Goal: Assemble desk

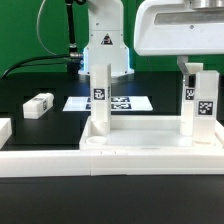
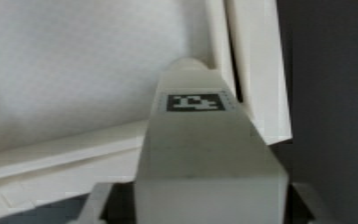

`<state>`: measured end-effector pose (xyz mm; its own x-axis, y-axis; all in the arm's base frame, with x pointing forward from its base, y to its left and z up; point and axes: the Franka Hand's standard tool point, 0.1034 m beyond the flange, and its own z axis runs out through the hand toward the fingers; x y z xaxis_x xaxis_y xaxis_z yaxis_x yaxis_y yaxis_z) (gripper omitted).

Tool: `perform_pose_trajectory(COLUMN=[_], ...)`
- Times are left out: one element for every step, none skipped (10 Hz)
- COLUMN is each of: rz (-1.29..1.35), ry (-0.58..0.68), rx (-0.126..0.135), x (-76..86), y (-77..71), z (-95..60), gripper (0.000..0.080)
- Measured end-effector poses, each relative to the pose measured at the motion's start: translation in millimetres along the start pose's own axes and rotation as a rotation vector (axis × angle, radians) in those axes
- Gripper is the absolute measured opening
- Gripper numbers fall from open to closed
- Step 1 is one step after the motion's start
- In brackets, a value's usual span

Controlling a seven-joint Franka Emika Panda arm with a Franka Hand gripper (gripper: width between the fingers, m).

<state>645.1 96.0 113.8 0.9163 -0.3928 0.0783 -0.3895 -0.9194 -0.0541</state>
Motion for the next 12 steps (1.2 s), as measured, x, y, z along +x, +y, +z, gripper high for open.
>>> perform_pose_trajectory(rz=[0.078, 0.159, 0.219, 0.351, 0.531, 0.706, 0.913, 1.067, 1.190, 1.307, 1.377, 1.435], ry=[0.000, 0.000, -0.001, -0.003, -0.007, -0.021, -0.042, -0.060, -0.070, -0.074, -0.076, -0.079], rx=[0.000, 0.000, 0.000, 0.003, 0.003, 0.031, 0.083, 0.100, 0.105, 0.105, 0.104, 0.103], x=[0.0, -0.1, -0.2, 0.3, 1.9, 1.6, -1.8, -4.0, -7.0, -8.9, -8.2, -7.3], y=[0.1, 0.1, 0.1, 0.9, 4.9, 6.2, 9.0, 4.8, -2.6, -9.7, -10.8, -10.0], z=[0.1, 0.3, 0.5, 0.8, 1.0, 1.8, 1.2, -0.1, 1.0, 2.1, 2.2, 2.2], gripper=[0.0288, 0.0288, 0.0288, 0.0288, 0.0288, 0.0288, 0.0288, 0.0291, 0.0291, 0.0291, 0.0291, 0.0291])
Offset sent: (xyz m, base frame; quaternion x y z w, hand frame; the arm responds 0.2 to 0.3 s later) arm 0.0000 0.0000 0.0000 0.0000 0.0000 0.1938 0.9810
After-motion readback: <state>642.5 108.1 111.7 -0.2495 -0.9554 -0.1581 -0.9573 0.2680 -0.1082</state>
